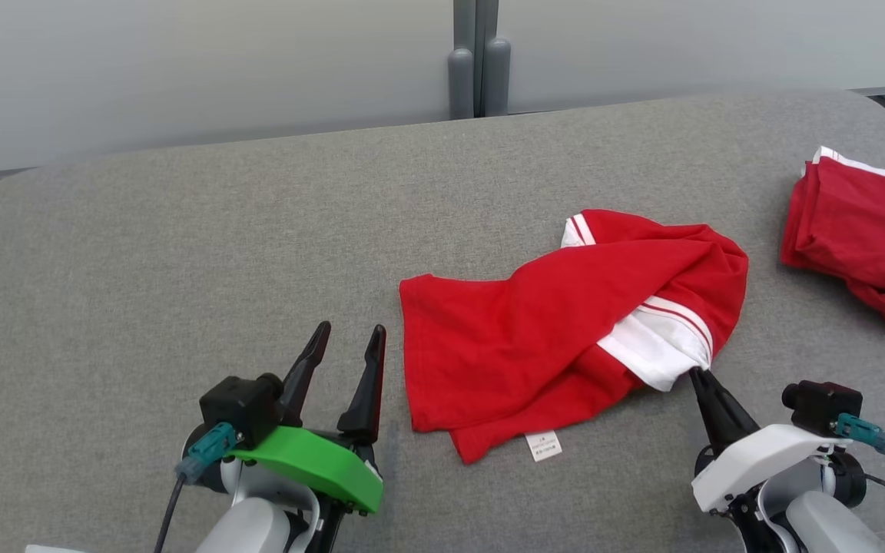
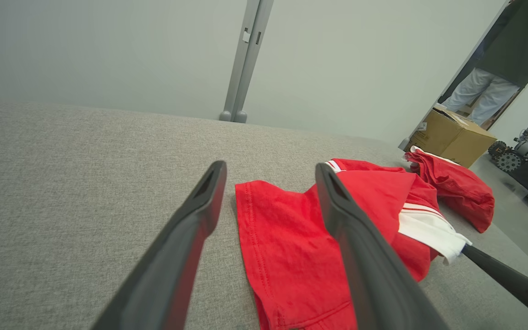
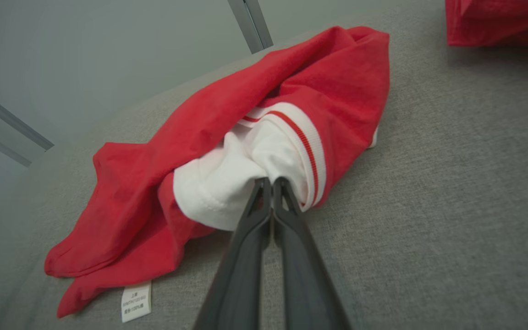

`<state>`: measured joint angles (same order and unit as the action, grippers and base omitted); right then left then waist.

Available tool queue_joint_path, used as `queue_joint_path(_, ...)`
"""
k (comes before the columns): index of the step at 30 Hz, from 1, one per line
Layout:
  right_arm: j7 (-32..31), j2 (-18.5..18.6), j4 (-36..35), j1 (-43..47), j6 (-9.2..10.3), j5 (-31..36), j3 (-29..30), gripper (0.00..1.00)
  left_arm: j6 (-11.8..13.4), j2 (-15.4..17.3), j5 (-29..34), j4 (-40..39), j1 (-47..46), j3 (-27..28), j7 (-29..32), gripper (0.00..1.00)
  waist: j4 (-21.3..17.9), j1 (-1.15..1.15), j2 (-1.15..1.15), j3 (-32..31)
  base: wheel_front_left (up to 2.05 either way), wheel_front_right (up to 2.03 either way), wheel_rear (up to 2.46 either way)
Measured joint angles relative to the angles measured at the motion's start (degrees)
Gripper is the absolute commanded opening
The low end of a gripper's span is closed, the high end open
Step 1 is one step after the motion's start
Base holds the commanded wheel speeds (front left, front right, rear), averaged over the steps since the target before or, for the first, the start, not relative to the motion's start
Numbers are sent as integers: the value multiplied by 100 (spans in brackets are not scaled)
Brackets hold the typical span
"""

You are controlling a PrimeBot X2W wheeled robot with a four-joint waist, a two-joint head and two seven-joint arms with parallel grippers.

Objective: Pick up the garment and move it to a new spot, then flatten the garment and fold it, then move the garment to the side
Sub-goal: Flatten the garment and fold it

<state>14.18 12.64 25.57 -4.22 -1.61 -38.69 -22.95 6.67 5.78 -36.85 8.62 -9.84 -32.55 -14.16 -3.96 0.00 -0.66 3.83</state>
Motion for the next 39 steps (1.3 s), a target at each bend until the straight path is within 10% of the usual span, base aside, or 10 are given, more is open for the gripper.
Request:
queue_joint_path(21,15,813,-1017,150,382,345,1228,0,12,-60,-69,235,219,-174,298,100,-393,0,0,-130,0,0,0)
queue_joint_path(39,16,697,-1057,228,321,338,1149,0,-97,-126,-383,1315,264,-447,1120,100,-351,0,0,79,0,0,0)
